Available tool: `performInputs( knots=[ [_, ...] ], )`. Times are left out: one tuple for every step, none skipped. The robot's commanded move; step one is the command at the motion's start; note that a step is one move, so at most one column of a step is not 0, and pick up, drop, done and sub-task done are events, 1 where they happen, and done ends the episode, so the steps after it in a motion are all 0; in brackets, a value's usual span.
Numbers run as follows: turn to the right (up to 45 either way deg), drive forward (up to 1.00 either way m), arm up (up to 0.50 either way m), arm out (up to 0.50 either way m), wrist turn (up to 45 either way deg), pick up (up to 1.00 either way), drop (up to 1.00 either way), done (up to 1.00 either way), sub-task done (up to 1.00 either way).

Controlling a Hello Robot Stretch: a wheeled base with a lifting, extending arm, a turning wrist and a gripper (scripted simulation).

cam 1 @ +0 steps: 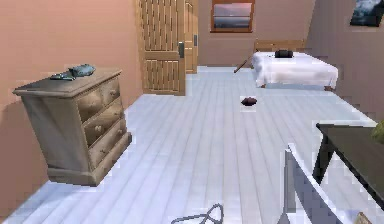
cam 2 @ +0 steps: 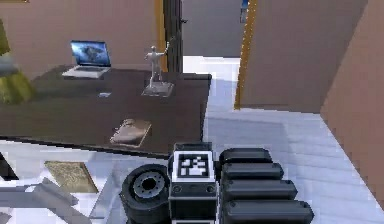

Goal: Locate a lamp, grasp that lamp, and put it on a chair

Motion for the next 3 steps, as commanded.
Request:
performInputs(
  knots=[
    [0.0, 0.3, 0.0, 0.0, 0.0, 0.0, 0.0, 0.0, 0.0],
    [45.0, 0.0, 0.0, 0.0, 0.0, 0.0, 0.0, 0.0, 0.0],
    [30.0, 0.0, 0.0, 0.0, 0.0, 0.0, 0.0, 0.0, 0.0]
  ],
)
